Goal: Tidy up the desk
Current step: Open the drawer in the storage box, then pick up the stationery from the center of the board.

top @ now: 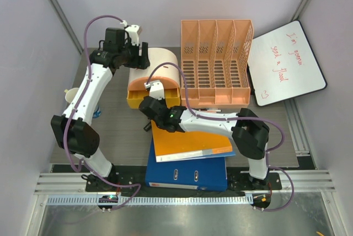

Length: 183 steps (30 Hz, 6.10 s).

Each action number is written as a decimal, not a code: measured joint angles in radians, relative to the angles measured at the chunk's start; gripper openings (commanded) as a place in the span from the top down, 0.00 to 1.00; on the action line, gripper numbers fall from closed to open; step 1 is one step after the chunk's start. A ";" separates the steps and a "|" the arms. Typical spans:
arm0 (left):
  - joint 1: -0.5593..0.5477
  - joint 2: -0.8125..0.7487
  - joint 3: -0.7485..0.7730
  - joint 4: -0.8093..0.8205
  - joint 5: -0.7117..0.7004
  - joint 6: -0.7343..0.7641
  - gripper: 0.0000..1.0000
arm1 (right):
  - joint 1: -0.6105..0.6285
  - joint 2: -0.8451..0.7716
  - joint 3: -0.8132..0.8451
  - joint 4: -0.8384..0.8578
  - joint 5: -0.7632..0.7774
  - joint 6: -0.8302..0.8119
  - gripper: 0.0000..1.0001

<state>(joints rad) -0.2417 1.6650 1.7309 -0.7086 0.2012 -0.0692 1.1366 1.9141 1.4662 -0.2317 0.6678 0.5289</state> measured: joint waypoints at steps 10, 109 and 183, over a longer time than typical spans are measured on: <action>0.000 -0.002 -0.003 0.003 0.000 0.000 0.27 | 0.000 0.000 0.000 0.000 0.000 -0.001 0.56; 0.000 -0.004 0.141 -0.136 -0.007 0.011 0.25 | 0.045 -0.477 -0.079 -0.289 0.074 -0.016 0.37; -0.008 0.038 0.210 -0.201 0.053 0.002 0.28 | -0.512 -0.343 -0.639 0.074 -0.468 -0.217 0.55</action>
<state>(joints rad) -0.2493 1.7027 1.9408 -0.9096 0.2543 -0.0677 0.6243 1.5711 0.8272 -0.1581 0.1993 0.3115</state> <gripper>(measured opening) 0.724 0.457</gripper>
